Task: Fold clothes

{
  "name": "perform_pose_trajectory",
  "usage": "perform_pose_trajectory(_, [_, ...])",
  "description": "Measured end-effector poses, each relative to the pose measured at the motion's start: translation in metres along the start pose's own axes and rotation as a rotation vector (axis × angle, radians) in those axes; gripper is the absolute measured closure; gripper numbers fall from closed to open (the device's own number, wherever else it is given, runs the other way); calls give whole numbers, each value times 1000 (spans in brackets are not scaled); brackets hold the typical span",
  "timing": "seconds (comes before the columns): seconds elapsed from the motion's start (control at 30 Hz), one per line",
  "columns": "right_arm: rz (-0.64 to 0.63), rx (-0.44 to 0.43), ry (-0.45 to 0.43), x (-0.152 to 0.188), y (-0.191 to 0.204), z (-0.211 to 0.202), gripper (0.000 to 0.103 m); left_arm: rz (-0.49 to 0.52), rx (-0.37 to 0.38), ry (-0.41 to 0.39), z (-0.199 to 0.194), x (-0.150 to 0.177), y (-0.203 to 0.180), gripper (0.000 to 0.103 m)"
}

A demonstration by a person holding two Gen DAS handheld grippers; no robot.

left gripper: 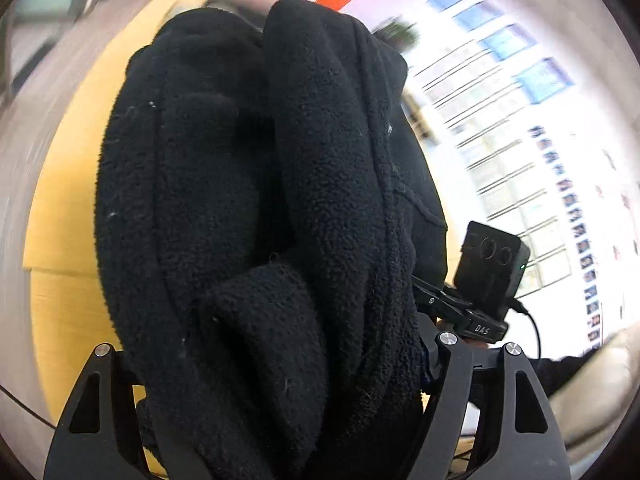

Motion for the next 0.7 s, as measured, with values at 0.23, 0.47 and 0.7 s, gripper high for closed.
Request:
perform_pose_trajectory(0.23, [144,69,88,33,-38,123,51,-38,87,19,43,-15,58,19])
perform_pose_trajectory(0.47, [142,74,86,20,-65,120,50,-10,126,28,50,-29,64,16])
perform_pose_trajectory(0.7, [181,118,196,39,-83,80,19,-25,99,1,26,-23,66,15])
Point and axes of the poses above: each gripper's, at about its wrist camera, not at the fingertips, and z roughly the way its jaws point, y to its left, x to its underside, the point moved 9 cm from there along z, roughly the way its jaws point, and after that the axes turned 4 degrees about z, right-handed, at the moved point
